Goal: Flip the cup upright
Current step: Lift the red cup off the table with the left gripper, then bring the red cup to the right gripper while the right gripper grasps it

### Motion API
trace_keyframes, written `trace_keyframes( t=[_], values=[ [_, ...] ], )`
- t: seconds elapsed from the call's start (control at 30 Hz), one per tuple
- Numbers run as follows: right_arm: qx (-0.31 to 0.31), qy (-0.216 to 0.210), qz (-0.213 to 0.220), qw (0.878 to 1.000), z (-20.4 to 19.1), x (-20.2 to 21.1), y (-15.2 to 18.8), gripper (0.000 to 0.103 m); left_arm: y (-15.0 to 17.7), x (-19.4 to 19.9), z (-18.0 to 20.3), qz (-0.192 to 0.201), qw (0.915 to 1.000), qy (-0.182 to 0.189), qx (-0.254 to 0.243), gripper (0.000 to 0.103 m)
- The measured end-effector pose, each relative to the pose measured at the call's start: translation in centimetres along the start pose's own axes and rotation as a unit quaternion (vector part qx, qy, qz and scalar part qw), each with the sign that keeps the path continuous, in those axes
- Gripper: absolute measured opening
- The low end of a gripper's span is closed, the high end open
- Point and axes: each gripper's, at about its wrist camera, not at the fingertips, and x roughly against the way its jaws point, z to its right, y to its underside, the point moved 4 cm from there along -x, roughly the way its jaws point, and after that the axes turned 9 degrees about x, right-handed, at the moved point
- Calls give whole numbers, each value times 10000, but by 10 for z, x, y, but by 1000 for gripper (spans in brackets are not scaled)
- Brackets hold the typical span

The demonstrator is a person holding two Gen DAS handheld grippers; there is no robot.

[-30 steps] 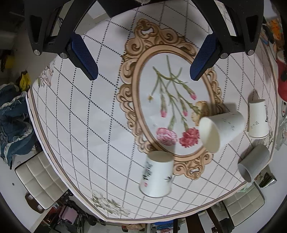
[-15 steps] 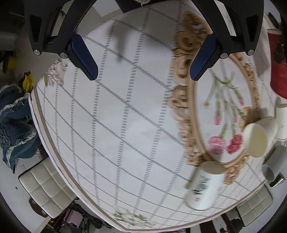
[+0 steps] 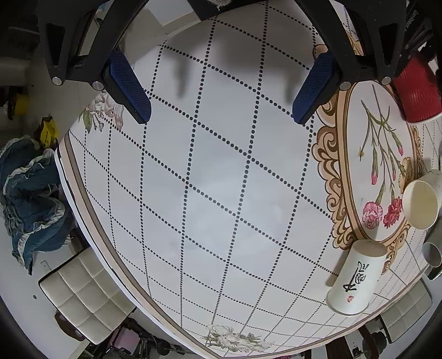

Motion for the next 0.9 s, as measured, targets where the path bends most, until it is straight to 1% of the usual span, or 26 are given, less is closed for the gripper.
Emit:
trace_keyframes(
  t=[0.03,0.07,0.13,0.2,0.5,0.63,0.9],
  values=[
    [10,-4,3,10000,0,0,-1,103,1,0,0,-1,10000,-11,-18,95],
    [13,-7,-4,10000,-1,-1,-5,103,2,0,1,8,10000,-19,-39,98],
    [18,-2,-28,10000,-6,0,-5,103,3,0,0,-26,10000,8,-58,99],
    [36,-6,-22,10000,-8,1,-4,103,2,-2,0,-78,10000,31,-44,102],
    [98,26,20,9999,-19,12,-3,103,4,5,-15,-38,9999,98,101,102],
    [120,6,66,9999,-22,17,-2,103,3,20,-24,-19,9996,201,207,102],
    [110,-115,165,9997,-26,32,0,103,8,63,-35,238,9988,342,271,102]
  ],
)
